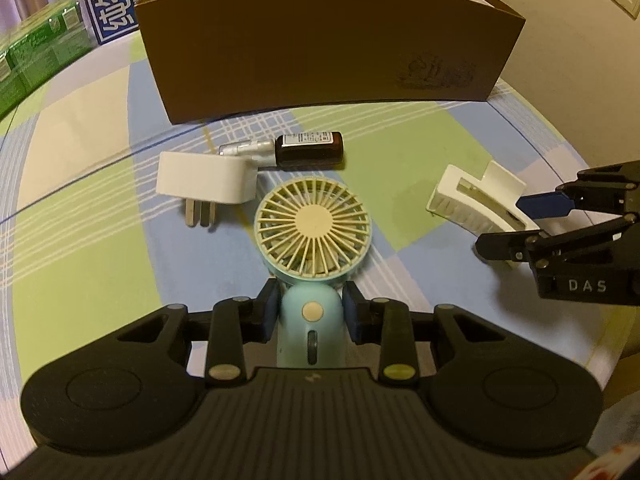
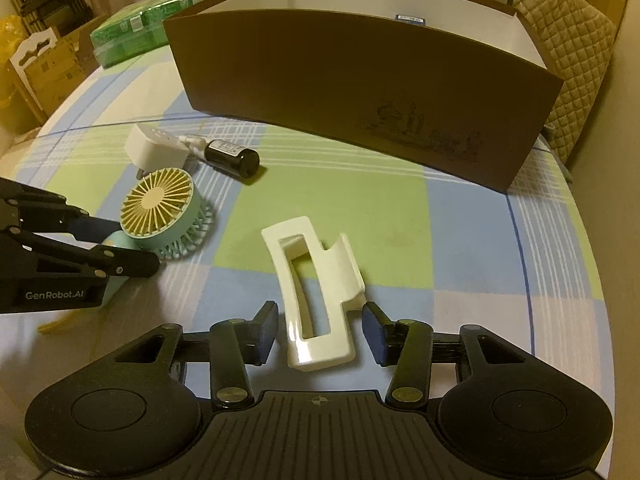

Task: Organize rigid objects

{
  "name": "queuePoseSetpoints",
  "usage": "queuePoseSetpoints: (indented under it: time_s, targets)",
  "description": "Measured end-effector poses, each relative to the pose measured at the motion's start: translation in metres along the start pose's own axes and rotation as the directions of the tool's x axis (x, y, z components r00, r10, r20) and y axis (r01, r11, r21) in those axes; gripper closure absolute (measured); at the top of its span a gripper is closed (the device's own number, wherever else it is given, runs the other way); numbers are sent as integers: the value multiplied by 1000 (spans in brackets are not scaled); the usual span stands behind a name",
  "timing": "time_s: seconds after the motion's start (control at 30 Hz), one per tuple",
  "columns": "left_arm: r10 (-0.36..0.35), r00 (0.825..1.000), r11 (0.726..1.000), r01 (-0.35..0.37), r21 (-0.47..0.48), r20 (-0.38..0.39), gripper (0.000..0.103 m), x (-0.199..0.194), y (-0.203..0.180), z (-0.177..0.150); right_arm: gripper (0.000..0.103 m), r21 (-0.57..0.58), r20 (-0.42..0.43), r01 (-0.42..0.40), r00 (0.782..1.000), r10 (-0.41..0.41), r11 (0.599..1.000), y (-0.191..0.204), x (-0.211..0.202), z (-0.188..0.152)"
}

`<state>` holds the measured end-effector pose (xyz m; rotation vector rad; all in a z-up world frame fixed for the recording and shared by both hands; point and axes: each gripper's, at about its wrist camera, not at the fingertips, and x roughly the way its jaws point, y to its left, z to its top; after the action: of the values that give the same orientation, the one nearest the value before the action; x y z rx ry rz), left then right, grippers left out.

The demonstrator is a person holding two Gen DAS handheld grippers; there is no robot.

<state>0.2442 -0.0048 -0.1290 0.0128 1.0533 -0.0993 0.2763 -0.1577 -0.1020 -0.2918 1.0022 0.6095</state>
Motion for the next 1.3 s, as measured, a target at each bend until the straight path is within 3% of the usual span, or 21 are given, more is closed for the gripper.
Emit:
queuePoseSetpoints:
  time_s: [0.07,0.13,0.57,1.3]
  targets:
    - [6,1000,1000,-6,9,1,75,1,-1,0,72,-4,4,5,1000,-5,1000,-1,1,-1]
    - [5,1000,1000,-5,5,1,75,1,0,0,73,-13,5,6,1000,-6,1000,-1,1,-2]
    - [-30,999,999,29,-46,-20,75,-6,4,-3,75,36,17,11,1000,-11,999,-9,-13,-5]
    - [-31,998,997,35,-69,63,75,-46,6,6,75,55,89,-6,996,1,998,-10,-42,2]
